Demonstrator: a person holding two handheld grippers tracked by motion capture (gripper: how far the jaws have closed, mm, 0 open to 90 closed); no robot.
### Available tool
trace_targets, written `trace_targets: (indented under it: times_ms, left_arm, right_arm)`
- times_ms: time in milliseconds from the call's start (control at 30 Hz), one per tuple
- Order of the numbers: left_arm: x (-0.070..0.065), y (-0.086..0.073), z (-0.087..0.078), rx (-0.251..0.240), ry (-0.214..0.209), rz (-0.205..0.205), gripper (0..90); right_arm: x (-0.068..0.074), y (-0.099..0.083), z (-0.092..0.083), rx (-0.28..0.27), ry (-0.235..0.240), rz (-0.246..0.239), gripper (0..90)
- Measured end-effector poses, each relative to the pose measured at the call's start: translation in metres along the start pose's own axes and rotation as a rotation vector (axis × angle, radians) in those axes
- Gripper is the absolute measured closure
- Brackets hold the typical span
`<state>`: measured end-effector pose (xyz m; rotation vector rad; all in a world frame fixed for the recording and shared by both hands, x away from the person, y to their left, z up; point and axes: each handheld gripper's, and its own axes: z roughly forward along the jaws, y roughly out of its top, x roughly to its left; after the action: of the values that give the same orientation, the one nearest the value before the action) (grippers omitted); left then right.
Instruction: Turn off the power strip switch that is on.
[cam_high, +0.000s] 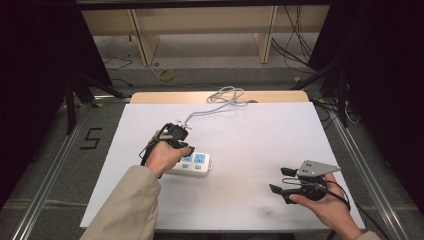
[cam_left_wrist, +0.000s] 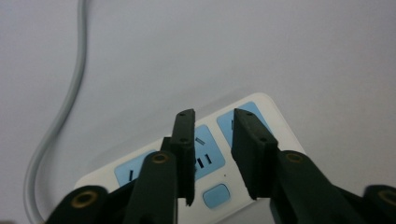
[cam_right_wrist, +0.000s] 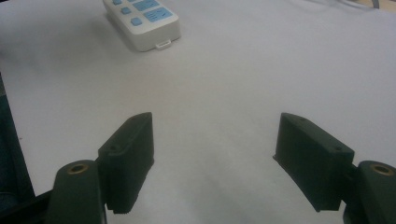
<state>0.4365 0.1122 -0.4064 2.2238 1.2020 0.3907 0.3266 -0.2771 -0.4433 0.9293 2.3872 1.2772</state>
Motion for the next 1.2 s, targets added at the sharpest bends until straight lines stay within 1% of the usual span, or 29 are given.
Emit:
trace_targets:
  times_ms: [67,133,167,267,333,400,433,467,600,700,833,900,1000,1100,1200]
  left_arm:
    - [0.001,-0.002,-0.002,-0.049,-0.011,-0.008,54.4]
    - [0.003,-0.005,-0.003,-0.084,-0.024,0.005,42.3]
    - [0.004,-0.008,-0.004,-0.095,-0.026,0.022,37.2]
    - [0.008,-0.017,-0.009,-0.119,-0.017,0.036,26.8]
    - [0.011,-0.023,-0.013,-0.145,-0.036,0.035,20.6]
    - [0.013,-0.029,-0.016,-0.174,-0.063,0.037,19.0]
    - [0.015,-0.033,-0.018,-0.191,-0.069,0.026,18.0]
    - [0.015,-0.036,-0.020,-0.203,-0.073,0.021,17.7]
    - [0.016,-0.049,-0.030,-0.244,-0.076,0.028,15.8]
    - [0.014,-0.062,-0.037,-0.261,-0.078,0.034,15.5]
    - [0.014,-0.082,-0.044,-0.266,-0.070,0.039,15.3]
    - [0.013,-0.091,-0.047,-0.259,-0.066,0.045,15.1]
    - [0.014,-0.105,-0.050,-0.261,-0.058,0.051,14.8]
    - [0.016,-0.115,-0.051,-0.259,-0.048,0.054,14.5]
    - [0.013,-0.122,-0.050,-0.246,-0.046,0.057,14.5]
  right_arm:
    - [0.000,0.000,0.000,-0.001,0.000,0.000,28.4]
    - [0.000,0.000,0.000,0.001,0.001,0.000,28.4]
    - [0.000,0.000,0.000,0.001,0.001,-0.001,28.4]
    - [0.000,0.000,0.000,0.001,0.002,-0.001,28.4]
    - [0.000,0.000,0.001,0.003,0.002,-0.002,28.4]
    - [0.000,0.000,0.001,0.006,0.004,-0.006,28.3]
    - [0.000,0.000,0.001,0.007,0.004,-0.008,28.3]
    - [0.000,0.000,0.001,0.006,0.004,-0.007,28.3]
    - [0.000,0.000,0.001,0.005,0.006,-0.006,28.2]
    - [0.000,0.000,0.001,0.006,0.007,-0.008,28.2]
    - [0.000,0.000,0.001,0.006,0.006,-0.010,28.2]
    - [0.000,0.000,0.002,0.004,0.006,-0.012,28.2]
    - [0.001,0.000,0.002,0.006,0.005,-0.013,28.1]
    - [0.001,0.000,0.002,0.006,0.004,-0.015,27.9]
    - [0.001,0.000,0.002,0.007,0.003,-0.017,27.9]
